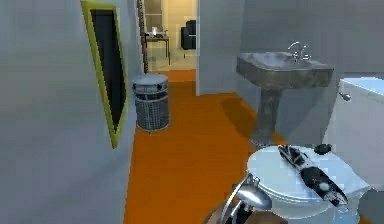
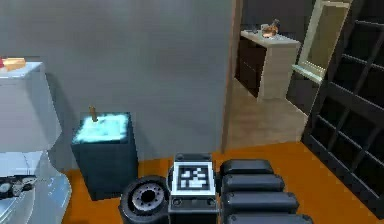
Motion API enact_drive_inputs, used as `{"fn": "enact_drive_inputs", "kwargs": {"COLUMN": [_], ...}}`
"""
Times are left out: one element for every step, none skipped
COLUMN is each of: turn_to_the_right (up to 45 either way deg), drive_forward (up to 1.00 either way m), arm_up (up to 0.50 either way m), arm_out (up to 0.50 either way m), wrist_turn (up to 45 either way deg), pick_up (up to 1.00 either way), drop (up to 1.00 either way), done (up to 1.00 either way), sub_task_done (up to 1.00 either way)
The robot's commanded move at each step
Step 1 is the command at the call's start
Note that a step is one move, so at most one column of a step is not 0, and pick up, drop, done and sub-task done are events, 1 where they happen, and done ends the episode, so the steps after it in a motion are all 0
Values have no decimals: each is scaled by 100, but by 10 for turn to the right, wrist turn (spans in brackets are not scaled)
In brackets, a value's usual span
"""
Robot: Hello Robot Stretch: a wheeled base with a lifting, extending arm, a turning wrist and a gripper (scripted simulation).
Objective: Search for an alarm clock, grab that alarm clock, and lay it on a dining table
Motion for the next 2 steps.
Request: {"fn": "enact_drive_inputs", "kwargs": {"turn_to_the_right": [0, 30], "drive_forward": [100, 0], "arm_up": [0, 0], "arm_out": [0, 0], "wrist_turn": [0, 0], "pick_up": [0, 0], "drop": [0, 0], "done": [0, 0], "sub_task_done": [0, 0]}}
